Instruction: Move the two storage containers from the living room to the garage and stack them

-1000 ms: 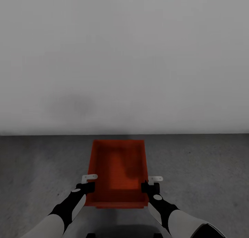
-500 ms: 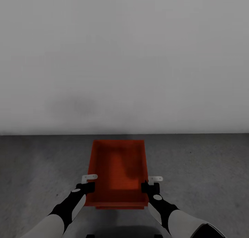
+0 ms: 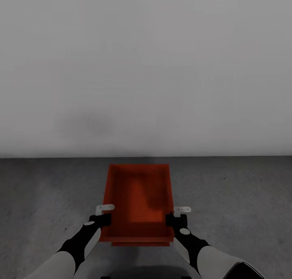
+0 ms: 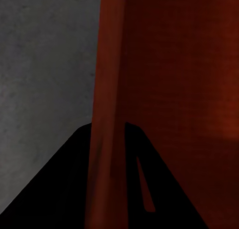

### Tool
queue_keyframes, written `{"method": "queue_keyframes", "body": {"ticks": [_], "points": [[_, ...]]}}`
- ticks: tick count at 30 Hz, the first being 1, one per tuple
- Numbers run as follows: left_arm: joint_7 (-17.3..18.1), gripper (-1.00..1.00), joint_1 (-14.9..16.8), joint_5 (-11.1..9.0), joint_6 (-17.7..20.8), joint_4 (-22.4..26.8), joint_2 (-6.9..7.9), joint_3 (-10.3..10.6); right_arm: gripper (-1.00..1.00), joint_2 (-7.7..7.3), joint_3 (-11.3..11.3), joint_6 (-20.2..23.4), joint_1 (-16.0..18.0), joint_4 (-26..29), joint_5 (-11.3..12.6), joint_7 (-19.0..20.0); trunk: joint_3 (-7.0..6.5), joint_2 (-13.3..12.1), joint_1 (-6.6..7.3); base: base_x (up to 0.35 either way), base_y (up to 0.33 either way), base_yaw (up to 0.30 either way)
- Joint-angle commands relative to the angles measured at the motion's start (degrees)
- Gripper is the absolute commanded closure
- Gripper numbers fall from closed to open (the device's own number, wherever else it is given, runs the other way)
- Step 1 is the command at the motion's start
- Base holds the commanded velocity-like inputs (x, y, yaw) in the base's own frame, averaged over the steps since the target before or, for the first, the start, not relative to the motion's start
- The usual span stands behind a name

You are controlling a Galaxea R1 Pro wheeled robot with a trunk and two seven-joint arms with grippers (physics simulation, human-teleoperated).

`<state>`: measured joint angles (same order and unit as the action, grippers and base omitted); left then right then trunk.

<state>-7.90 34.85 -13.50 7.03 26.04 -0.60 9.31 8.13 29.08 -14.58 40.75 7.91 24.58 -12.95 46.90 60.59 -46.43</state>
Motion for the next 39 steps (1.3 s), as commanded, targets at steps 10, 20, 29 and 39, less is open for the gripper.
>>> {"method": "queue_keyframes", "body": {"ticks": [10, 20, 29, 39], "points": [[-0.8, 1.00, 0.0, 0.4, 0.3, 0.4, 0.86, -0.3, 1.00, -0.22, -1.7, -0.4, 0.0, -2.8, 1.1, -0.1, 0.94, 2.0, -1.11, 0.000, 0.000, 0.000], [-0.8, 1.00, 0.0, 0.4, 0.3, 0.4, 0.84, -0.3, 1.00, -0.22, -1.7, -0.4, 0.0, -2.8, 1.1, -0.1, 0.94, 2.0, -1.11, 0.000, 0.000, 0.000], [-0.8, 1.00, 0.0, 0.4, 0.3, 0.4, 0.86, -0.3, 1.00, -0.22, -1.7, -0.4, 0.0, -2.8, 1.1, -0.1, 0.94, 2.0, -1.11, 0.000, 0.000, 0.000], [-0.8, 1.00, 0.0, 0.4, 0.3, 0.3, 0.78, -0.3, 1.00, -0.22, -1.7, -0.4, 0.0, -2.8, 1.1, -0.1, 0.94, 2.0, -1.11, 0.000, 0.000, 0.000]]}}
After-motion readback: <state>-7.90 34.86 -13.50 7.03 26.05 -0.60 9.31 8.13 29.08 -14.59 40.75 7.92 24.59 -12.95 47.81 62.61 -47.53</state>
